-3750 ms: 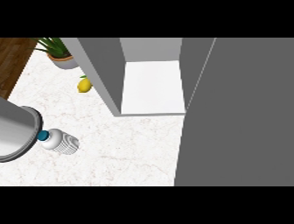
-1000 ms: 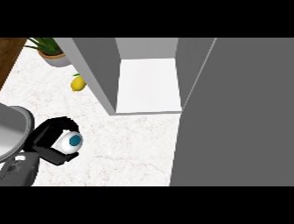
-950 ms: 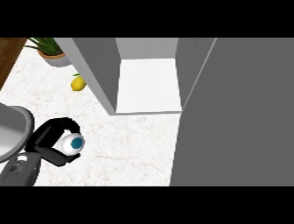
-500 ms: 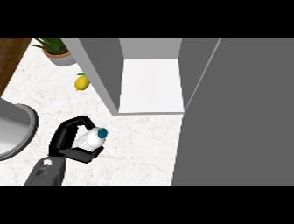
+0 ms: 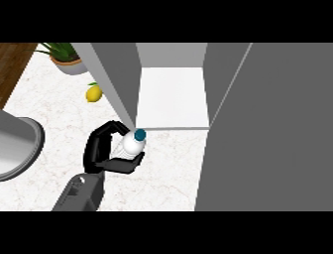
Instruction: Pick up the bottled water, place it into the cabinet and close the cabinet
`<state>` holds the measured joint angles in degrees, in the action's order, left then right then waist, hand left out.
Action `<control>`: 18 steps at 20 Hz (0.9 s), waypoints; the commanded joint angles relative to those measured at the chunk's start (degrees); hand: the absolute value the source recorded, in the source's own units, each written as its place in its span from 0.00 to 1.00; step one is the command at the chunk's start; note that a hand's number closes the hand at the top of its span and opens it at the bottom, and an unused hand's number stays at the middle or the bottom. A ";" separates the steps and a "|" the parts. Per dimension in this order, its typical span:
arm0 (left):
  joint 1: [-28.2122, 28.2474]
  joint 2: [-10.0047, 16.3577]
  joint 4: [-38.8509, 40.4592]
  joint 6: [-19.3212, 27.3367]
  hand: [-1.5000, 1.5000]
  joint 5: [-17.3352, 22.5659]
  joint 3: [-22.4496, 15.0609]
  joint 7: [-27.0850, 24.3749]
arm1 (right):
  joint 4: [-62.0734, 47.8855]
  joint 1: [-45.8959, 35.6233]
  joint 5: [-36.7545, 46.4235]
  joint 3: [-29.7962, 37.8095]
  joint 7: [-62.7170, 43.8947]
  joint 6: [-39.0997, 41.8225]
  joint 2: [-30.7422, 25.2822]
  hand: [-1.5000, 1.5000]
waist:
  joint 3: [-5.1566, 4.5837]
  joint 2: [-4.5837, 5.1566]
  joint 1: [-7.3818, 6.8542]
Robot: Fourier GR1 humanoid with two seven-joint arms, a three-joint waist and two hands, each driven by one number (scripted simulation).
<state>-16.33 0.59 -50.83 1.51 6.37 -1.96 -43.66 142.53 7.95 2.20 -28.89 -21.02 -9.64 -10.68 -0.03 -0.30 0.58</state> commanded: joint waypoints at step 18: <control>-17.42 -0.59 -11.53 30.41 1.00 13.99 -20.84 23.58 | 5.56 3.04 1.84 -0.74 0.68 -0.58 -2.92 0.00 | 0.02 0.29 0.47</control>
<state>-27.39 0.02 -64.90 26.90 19.30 -22.07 -23.52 142.59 9.89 2.47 -30.05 -18.10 -10.82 -12.39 -0.01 -0.08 0.81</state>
